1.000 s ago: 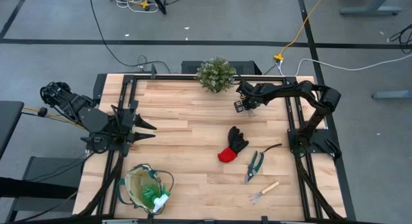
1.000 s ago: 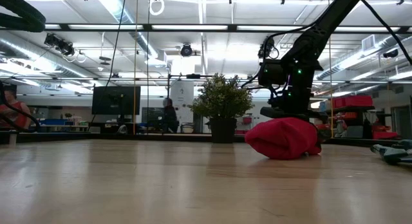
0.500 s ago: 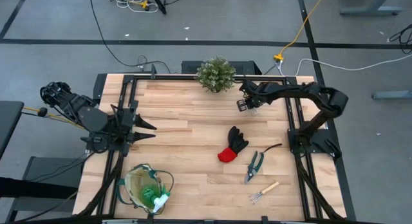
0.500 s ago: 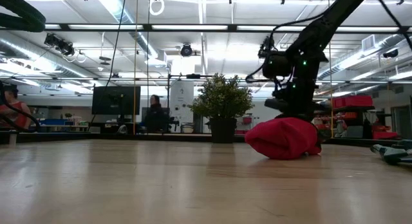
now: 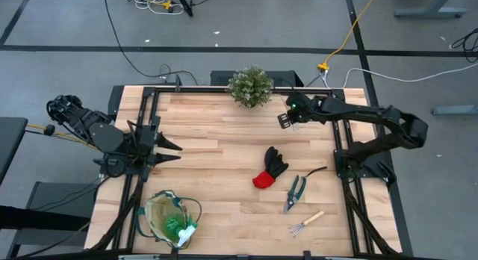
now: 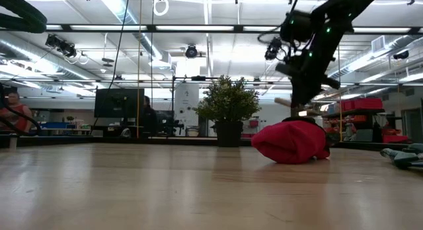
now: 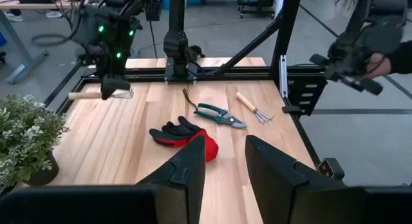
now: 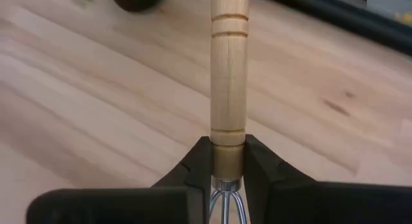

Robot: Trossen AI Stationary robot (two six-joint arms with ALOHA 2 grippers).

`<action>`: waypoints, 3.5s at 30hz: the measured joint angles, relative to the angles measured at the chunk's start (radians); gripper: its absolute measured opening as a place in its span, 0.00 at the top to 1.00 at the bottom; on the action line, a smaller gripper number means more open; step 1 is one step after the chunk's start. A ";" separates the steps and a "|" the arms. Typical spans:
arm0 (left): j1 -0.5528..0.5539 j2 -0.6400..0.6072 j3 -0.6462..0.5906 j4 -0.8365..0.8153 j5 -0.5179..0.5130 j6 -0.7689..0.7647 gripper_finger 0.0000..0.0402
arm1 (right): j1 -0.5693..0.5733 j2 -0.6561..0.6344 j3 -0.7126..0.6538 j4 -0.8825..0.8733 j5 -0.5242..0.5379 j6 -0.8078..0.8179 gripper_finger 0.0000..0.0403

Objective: Pick & Place Garden tools in Gardening bag
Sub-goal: Put the brown hand rake into the gardening bag

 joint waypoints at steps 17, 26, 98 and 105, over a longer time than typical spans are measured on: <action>0.000 0.000 0.000 0.043 0.000 0.003 0.71 | 0.300 -0.100 0.002 0.394 -0.002 -0.070 0.87; 0.000 0.000 0.000 0.069 -0.032 0.000 0.68 | 0.386 -0.100 0.004 0.566 0.016 -0.071 0.87; 0.501 0.112 0.000 0.443 0.375 0.061 0.42 | 0.575 0.432 0.720 0.823 -0.045 -0.430 0.87; 0.520 0.106 0.000 0.499 0.380 0.080 0.42 | 0.575 0.431 0.720 0.816 -0.022 -0.431 0.87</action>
